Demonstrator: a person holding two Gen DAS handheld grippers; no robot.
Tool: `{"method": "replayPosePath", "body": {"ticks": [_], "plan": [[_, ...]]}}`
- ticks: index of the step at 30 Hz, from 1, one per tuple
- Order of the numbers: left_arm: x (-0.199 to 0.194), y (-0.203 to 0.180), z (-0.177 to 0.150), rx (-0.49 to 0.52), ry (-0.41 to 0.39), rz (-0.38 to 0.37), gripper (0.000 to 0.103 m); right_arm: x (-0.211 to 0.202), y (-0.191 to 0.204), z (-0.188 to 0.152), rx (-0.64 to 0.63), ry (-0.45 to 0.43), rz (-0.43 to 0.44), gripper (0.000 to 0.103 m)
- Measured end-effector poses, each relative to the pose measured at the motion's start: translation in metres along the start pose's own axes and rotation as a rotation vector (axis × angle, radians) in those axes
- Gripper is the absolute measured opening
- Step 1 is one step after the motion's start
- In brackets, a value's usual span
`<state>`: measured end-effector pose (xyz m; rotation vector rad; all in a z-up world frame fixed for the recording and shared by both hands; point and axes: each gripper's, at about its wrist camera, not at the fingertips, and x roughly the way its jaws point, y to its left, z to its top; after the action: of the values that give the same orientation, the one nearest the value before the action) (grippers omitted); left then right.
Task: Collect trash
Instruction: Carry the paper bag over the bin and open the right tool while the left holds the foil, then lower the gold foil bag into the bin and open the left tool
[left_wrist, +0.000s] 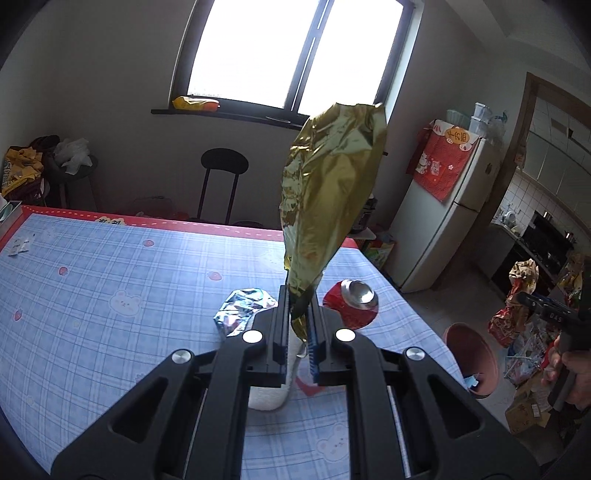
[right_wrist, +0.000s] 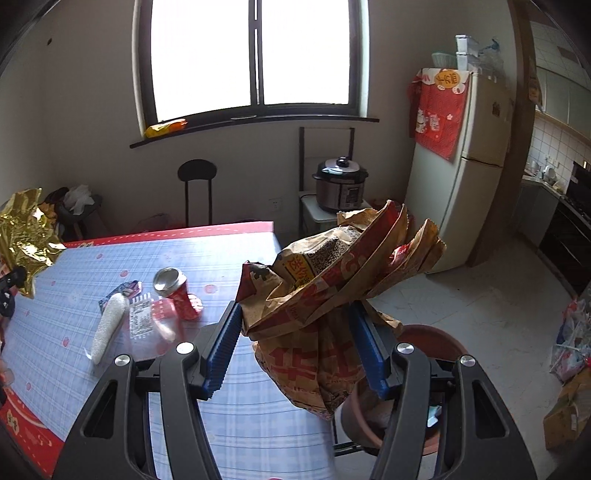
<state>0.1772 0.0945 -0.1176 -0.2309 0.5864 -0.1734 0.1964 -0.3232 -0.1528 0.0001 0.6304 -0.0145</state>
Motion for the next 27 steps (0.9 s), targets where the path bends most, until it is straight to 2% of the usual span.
{"method": "replayPosePath", "body": {"ticks": [5, 10, 14, 20, 24, 27], "plan": [[-0.009, -0.057, 0.001, 0.021, -0.023, -0.043, 0.012, 0.006, -0.07, 0.007, 0.022, 0.023, -0.067, 0.06], [-0.011, -0.105, -0.003, 0.042, -0.02, -0.064, 0.012, 0.028, -0.12, 0.004, 0.054, 0.081, -0.07, 0.061], [-0.015, -0.137, -0.004, 0.064, -0.019, -0.066, 0.012, 0.041, -0.144, 0.005, 0.085, 0.097, -0.062, 0.063], [-0.014, -0.183, -0.007, 0.1, -0.009, -0.086, 0.012, 0.033, -0.169, 0.013, 0.104, 0.039, -0.049, 0.083], [-0.006, -0.22, -0.008, 0.138, 0.004, -0.134, 0.013, 0.013, -0.185, 0.018, 0.132, -0.005, -0.042, 0.096], [0.009, -0.251, -0.008, 0.155, 0.028, -0.19, 0.013, -0.007, -0.201, 0.016, 0.155, -0.029, -0.048, 0.097]]}}
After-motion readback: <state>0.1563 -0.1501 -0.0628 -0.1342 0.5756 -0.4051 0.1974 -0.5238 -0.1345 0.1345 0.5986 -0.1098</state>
